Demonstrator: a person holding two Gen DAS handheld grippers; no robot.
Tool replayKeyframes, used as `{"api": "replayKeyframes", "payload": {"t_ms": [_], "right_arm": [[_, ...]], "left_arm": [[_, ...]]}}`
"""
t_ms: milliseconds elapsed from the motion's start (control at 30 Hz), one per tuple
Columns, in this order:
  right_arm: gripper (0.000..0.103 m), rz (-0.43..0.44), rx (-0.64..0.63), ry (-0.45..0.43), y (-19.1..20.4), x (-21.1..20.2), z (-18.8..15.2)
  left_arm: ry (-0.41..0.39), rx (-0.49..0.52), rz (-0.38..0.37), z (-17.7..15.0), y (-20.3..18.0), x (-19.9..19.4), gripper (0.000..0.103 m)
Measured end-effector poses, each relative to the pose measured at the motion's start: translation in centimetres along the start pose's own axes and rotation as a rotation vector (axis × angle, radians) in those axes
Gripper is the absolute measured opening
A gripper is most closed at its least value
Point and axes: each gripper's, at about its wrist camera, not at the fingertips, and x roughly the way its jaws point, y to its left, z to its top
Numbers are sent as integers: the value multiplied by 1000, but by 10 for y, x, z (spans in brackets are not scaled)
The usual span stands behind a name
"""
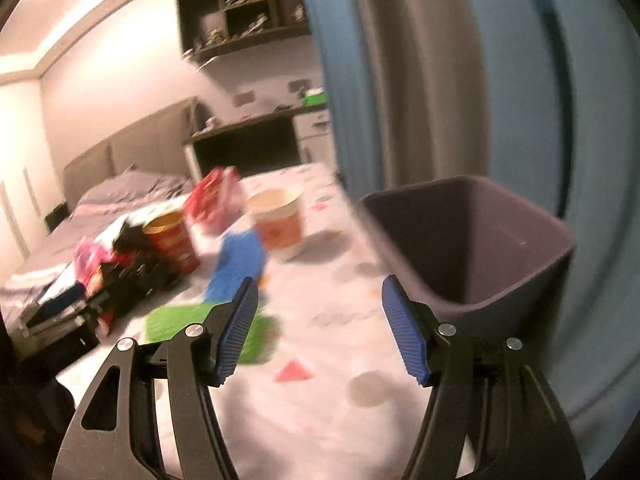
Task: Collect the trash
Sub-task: 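Return both tools to the table and grasp the green foam net with the right tool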
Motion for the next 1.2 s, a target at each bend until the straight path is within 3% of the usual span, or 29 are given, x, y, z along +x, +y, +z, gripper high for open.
{"api": "replayKeyframes", "payload": {"t_ms": [333, 467, 600, 733, 1033, 1200], "right_arm": [[65, 60, -29, 195, 50, 54, -11], [65, 69, -8, 290, 55, 73, -13], [65, 45, -10, 312, 56, 83, -11], [64, 76, 25, 375, 54, 93, -16], [23, 146, 30, 373, 55, 92, -13], [14, 171, 14, 339, 58, 85, -11]], "left_arm": [[-32, -109, 85, -2, 69, -22, 87], [-40, -120, 87, -2, 79, -23, 87], [-43, -128, 82, -3, 82, -21, 87], [-37, -125, 76, -5, 84, -19, 87], [-27, -121, 58, -6, 78, -15, 87], [-19, -114, 51, -7, 74, -13, 87]]}}
